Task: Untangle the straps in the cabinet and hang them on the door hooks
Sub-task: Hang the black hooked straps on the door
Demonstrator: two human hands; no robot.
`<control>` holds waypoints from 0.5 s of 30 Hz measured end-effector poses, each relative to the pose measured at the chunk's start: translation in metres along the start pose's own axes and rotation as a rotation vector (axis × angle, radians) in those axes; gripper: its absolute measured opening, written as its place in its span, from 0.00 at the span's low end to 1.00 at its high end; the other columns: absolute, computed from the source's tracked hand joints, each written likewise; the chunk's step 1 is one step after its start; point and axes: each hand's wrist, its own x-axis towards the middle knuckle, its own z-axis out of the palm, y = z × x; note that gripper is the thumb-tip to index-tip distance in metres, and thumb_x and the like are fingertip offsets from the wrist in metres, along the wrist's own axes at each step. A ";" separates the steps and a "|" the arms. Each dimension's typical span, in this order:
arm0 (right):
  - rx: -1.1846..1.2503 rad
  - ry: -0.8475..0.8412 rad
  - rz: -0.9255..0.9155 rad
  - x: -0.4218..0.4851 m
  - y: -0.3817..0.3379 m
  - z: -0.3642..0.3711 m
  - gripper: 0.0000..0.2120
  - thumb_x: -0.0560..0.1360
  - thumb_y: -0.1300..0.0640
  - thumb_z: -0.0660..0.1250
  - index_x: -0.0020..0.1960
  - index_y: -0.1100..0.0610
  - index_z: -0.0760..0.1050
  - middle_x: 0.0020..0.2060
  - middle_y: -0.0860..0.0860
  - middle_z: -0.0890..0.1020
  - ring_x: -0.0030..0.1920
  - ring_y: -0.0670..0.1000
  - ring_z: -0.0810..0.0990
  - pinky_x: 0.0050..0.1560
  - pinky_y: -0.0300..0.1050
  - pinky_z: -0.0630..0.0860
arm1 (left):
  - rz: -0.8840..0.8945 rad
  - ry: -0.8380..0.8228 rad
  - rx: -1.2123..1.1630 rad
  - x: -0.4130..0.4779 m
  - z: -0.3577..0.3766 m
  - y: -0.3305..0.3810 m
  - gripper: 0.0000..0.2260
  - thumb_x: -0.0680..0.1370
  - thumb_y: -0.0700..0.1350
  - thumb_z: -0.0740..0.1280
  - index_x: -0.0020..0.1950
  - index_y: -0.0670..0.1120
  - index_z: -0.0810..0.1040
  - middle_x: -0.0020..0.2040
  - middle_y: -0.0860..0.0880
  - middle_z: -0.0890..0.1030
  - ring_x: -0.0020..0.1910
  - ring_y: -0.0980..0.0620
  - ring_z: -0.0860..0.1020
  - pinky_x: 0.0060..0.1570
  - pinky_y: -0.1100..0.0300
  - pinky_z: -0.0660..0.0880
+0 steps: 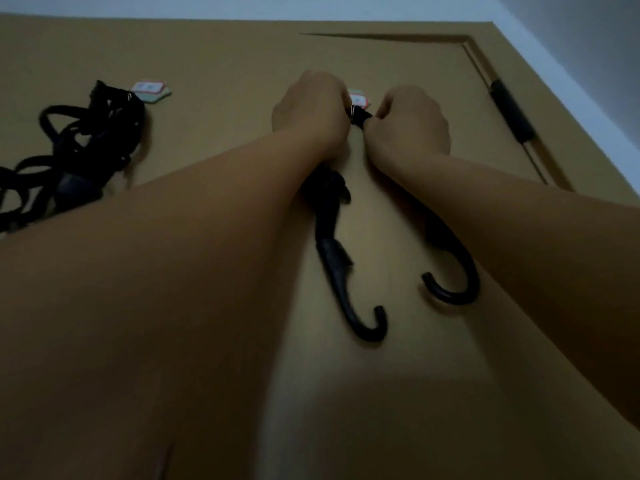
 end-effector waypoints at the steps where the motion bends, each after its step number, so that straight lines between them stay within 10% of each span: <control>1: -0.074 -0.018 -0.067 -0.008 -0.001 -0.004 0.12 0.74 0.55 0.59 0.54 0.57 0.75 0.56 0.58 0.78 0.56 0.61 0.75 0.45 0.44 0.64 | -0.008 -0.017 0.016 -0.003 -0.004 0.001 0.14 0.75 0.40 0.61 0.58 0.46 0.79 0.61 0.43 0.77 0.58 0.41 0.75 0.54 0.54 0.71; 9: -0.380 -0.236 -0.215 -0.076 -0.014 -0.036 0.18 0.77 0.55 0.55 0.63 0.62 0.68 0.63 0.61 0.68 0.63 0.61 0.66 0.54 0.52 0.66 | 0.030 -0.315 0.011 -0.053 -0.040 0.009 0.12 0.77 0.37 0.57 0.55 0.37 0.77 0.57 0.36 0.76 0.56 0.39 0.75 0.46 0.54 0.68; 15: -0.080 -0.398 -0.104 -0.173 -0.028 -0.076 0.15 0.77 0.56 0.54 0.60 0.60 0.69 0.63 0.58 0.68 0.62 0.58 0.65 0.54 0.50 0.65 | -0.102 -0.299 -0.111 -0.162 -0.087 -0.013 0.14 0.80 0.41 0.54 0.52 0.39 0.79 0.57 0.37 0.77 0.58 0.46 0.74 0.52 0.60 0.66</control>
